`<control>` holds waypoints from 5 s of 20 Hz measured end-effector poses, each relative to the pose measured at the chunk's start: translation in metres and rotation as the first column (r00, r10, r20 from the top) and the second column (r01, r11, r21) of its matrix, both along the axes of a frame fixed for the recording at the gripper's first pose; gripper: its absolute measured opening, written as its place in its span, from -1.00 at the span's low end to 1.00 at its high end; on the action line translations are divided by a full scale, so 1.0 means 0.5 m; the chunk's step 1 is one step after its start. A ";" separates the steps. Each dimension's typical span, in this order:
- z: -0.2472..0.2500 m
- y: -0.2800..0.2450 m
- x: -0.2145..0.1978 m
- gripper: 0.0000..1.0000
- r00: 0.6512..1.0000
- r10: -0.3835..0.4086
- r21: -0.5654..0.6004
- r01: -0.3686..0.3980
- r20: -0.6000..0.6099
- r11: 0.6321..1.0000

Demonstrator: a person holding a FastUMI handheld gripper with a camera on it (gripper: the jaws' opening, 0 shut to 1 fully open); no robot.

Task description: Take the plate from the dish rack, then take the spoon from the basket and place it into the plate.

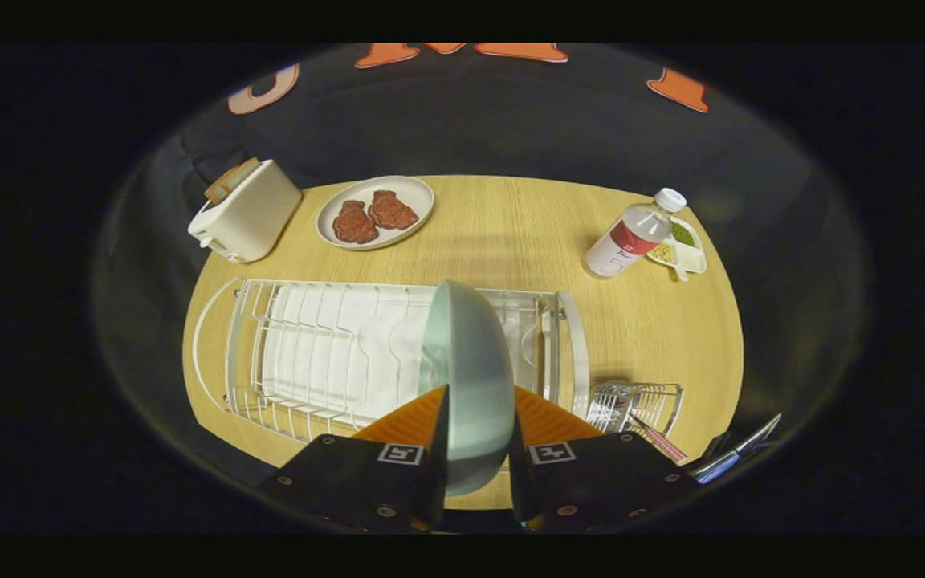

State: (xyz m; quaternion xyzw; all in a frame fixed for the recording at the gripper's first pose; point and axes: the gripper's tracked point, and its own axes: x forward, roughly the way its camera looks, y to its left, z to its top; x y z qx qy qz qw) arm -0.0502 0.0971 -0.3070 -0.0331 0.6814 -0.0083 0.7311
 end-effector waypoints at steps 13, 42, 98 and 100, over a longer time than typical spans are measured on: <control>0.153 -0.078 0.030 -0.51 0.973 -0.003 -0.102 0.027 0.231 0.994; 0.021 -0.101 -0.471 -0.50 0.932 -0.360 0.423 0.343 -0.041 0.839; 0.042 -0.314 -0.197 -0.78 0.730 -0.155 0.084 0.133 0.665 0.988; 0.072 -0.318 -0.187 -0.79 0.717 -0.141 0.076 0.123 0.682 0.990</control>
